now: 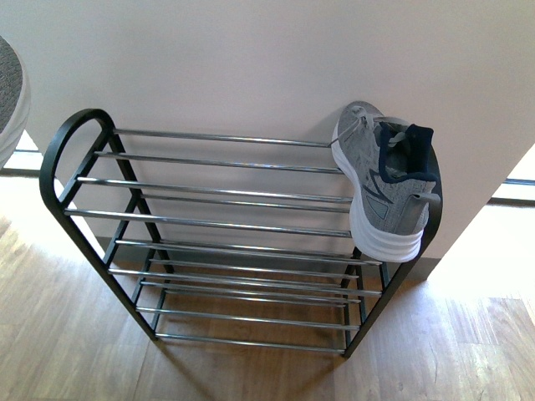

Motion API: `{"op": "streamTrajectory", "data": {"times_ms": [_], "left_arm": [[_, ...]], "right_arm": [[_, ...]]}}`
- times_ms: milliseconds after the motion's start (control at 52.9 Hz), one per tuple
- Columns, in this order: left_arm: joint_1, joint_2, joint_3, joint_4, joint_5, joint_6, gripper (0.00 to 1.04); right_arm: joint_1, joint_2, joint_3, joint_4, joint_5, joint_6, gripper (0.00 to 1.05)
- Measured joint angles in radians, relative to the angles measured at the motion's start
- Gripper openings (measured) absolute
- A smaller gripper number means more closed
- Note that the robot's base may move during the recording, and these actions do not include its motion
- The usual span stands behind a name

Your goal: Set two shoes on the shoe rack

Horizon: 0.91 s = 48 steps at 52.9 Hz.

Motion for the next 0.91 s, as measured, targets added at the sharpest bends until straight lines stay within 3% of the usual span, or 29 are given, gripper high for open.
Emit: {"op": "streamTrajectory", "data": {"times_ms": [511,624,738,908], "left_arm": [[0.0,0.0,0.0,0.0,0.0,0.0,0.02],[0.0,0.0,0.0,0.0,0.0,0.0,0.02],[0.001,-0.002,0.0,0.0,0.014,-0.01,0.02],[0.066,-0.026,0.01,-0.004,0.247,-0.212,0.02]], "right_arm": [[0.002,-0.154,-0.053,-0.072,0.0,0.0,0.02],[0.002,-0.327,-0.053,-0.251,0.0,0.0,0.02],[0.002,-0.327,-0.053,-0.251,0.0,0.0,0.18],[0.002,-0.327,-0.053,-0.251,0.0,0.0,0.48]]}}
